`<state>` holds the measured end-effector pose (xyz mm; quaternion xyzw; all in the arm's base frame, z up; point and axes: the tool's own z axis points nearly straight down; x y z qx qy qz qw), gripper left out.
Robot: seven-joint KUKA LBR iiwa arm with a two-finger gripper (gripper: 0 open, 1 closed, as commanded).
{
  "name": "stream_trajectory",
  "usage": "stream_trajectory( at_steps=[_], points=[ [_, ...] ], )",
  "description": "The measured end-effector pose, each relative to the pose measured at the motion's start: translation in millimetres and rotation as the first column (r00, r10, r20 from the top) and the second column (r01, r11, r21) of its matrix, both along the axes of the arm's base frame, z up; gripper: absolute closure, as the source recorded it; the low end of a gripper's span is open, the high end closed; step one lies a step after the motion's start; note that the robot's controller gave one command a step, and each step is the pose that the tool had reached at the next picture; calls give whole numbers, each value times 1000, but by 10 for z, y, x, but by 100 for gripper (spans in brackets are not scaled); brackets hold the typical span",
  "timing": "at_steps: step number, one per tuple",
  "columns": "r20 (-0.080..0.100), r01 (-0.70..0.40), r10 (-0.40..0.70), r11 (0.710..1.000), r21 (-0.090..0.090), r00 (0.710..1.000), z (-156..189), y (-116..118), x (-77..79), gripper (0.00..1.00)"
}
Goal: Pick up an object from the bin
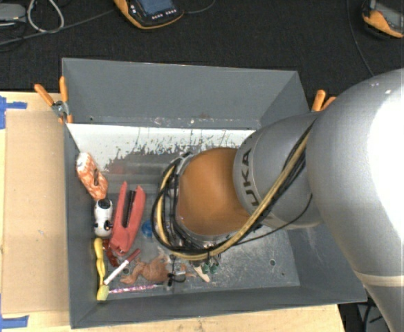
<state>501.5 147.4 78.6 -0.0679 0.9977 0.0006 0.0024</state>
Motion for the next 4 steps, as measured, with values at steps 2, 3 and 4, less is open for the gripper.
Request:
stream_trajectory(
  at_steps=[2, 3, 4],
  points=[
    [7, -33, 33, 999, 0, 999, -70, -688, -184, 0],
    [6, -32, 32, 999, 0, 999, -71, -689, -185, 0],
    [1, -116, 116, 993, -2, 993, 24, -35, -72, 0]
  ],
)
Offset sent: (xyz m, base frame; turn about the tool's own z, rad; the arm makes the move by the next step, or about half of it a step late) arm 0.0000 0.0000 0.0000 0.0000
